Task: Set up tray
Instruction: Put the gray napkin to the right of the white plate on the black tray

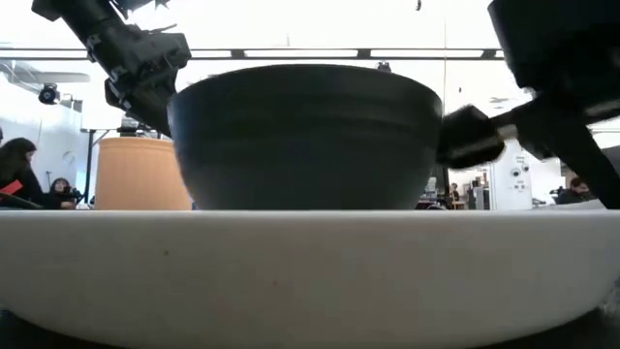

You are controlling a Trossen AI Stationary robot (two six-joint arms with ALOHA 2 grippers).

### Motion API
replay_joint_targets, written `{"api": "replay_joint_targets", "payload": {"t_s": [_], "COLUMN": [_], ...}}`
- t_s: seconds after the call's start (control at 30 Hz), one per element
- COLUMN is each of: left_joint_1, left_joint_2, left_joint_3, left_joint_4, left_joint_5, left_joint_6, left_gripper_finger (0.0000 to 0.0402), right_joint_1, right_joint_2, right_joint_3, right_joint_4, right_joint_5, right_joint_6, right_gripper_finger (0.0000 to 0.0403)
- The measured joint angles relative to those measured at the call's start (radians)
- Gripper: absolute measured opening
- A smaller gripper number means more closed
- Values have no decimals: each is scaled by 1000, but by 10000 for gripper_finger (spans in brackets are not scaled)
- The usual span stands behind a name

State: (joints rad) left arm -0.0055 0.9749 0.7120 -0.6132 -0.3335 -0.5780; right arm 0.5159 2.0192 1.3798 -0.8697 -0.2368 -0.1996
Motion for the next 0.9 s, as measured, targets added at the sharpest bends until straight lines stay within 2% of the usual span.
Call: {"api": "replay_joint_targets", "payload": {"t_s": [0.13, 0.27, 0.4, 0.63, 0.73, 0.9], "left_joint_1": [0, 0, 0, 0, 0, 0], "left_joint_2": [0, 0, 0, 0, 0, 0], "left_joint_3": [0, 0, 0, 0, 0, 0], "left_joint_4": [-7, -19, -46, -102, -114, -113], "left_joint_5": [44, 55, 55, 55, 54, 54], "left_joint_6": [1, 1, 1, 0, 0, 0], "left_gripper_finger": [173, 173, 173, 173, 173, 173], "right_joint_1": [23, 23, 23, 23, 24, 26], "right_joint_2": [38, 41, 37, 31, 16, -34], "right_joint_3": [58, 83, 104, 127, 134, 122], "right_joint_4": [-5, -8, -9, -47, -44, -43], "right_joint_5": [66, 130, 139, 140, 195, 306], "right_joint_6": [45, 32, 23, 123, 277, 692], "right_gripper_finger": [18, 45, 83, 142, 158, 175]}}
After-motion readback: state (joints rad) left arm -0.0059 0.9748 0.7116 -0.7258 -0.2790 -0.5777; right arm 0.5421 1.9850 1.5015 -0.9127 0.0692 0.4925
